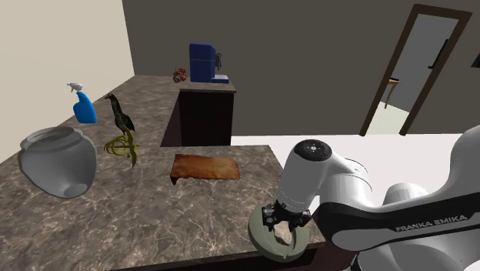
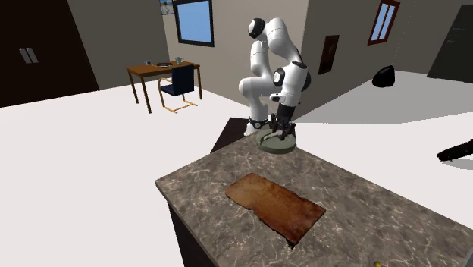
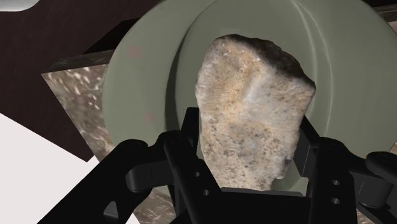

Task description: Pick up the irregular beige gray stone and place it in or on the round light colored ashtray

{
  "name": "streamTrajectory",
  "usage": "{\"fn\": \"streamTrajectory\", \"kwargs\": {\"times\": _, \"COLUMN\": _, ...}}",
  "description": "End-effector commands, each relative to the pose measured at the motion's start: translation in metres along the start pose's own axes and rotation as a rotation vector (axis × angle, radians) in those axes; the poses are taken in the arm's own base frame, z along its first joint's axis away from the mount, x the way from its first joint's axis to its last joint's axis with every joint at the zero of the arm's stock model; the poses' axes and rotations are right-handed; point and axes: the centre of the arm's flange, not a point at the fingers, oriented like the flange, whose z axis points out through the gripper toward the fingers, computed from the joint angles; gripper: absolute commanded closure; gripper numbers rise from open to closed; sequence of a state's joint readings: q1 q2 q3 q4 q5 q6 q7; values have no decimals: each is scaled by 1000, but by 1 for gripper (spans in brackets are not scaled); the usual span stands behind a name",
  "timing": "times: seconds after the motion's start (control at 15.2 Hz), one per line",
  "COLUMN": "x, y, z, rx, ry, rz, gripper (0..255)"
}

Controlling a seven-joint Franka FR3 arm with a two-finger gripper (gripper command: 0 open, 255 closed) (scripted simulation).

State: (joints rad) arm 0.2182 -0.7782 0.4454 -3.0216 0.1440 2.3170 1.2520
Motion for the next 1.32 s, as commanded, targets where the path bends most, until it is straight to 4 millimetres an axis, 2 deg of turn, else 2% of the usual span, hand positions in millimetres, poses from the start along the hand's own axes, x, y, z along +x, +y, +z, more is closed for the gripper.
{"fn": "streamTrajectory", "kwargs": {"times": 0.0, "x": 0, "y": 0, "z": 0, "rx": 0, "ry": 0, "rz": 0, "gripper": 255}}
{"fn": "streamTrajectory", "kwargs": {"times": 0.2, "x": 0, "y": 0, "z": 0, "rx": 0, "ry": 0, "rz": 0, "gripper": 255}}
{"fn": "streamTrajectory", "kwargs": {"times": 0.26, "x": 0, "y": 0, "z": 1, "rx": 0, "ry": 0, "rz": 0, "gripper": 0}}
{"fn": "streamTrajectory", "kwargs": {"times": 0.59, "x": 0, "y": 0, "z": 1, "rx": 0, "ry": 0, "rz": 0, "gripper": 0}}
{"fn": "streamTrajectory", "kwargs": {"times": 0.86, "x": 0, "y": 0, "z": -49, "rx": 0, "ry": 0, "rz": 0, "gripper": 0}}
{"fn": "streamTrajectory", "kwargs": {"times": 1.25, "x": 0, "y": 0, "z": -50, "rx": 0, "ry": 0, "rz": 0, "gripper": 0}}
